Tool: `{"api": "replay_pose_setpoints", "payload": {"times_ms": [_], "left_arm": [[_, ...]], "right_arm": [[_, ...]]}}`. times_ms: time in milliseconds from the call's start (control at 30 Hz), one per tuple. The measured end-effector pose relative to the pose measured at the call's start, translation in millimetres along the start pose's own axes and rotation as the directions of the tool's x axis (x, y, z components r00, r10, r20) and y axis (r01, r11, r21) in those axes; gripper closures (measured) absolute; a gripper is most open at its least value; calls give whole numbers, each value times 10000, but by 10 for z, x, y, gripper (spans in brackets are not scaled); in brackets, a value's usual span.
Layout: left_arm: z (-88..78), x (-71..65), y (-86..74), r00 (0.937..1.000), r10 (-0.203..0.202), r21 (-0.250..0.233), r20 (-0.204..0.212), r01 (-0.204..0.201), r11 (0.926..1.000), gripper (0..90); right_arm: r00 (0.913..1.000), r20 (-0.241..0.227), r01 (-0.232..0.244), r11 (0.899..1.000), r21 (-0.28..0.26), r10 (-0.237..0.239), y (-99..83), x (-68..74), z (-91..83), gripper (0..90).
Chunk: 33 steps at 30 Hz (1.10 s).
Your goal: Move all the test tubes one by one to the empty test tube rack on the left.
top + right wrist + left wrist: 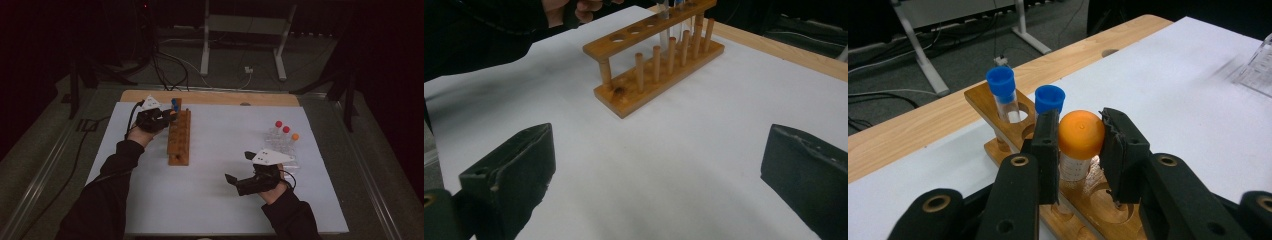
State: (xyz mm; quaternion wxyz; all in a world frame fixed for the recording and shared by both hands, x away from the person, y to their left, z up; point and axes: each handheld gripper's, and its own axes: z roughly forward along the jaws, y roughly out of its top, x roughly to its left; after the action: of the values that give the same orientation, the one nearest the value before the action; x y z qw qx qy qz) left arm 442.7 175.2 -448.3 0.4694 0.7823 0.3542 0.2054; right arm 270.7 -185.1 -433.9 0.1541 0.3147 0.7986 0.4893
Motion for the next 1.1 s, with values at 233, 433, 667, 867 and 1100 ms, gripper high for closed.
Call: {"api": "replay_pose_setpoints", "payload": {"times_ms": [233, 433, 667, 867, 1100], "left_arm": [[-65, -37, 16, 9988, 36, -37, 499, -34, 10000, 494], [-213, -136, 49, 9950, 168, -512, 980, -119, 9986, 249], [-368, -311, 65, 9847, 360, -810, 1707, -224, 9965, 52], [-489, -467, 38, 9719, 465, -1243, 2306, -180, 9921, 25], [-557, -656, 13, 9569, 839, -1351, 2781, -475, 9897, 25]], "right_arm": [[10000, 1, -36, 10000, -68, 36, 6, -12, -17, 7], [9999, 143, -23, 9998, -222, 26, 32, -50, -75, 7], [9929, 1184, -11, 9971, -759, 102, 111, -254, -334, 7], [9685, 2458, -193, 9963, -832, 393, 112, -567, -616, 8], [9066, 4038, -1021, 9922, -713, 1223, -80, -966, -810, 94]]}}
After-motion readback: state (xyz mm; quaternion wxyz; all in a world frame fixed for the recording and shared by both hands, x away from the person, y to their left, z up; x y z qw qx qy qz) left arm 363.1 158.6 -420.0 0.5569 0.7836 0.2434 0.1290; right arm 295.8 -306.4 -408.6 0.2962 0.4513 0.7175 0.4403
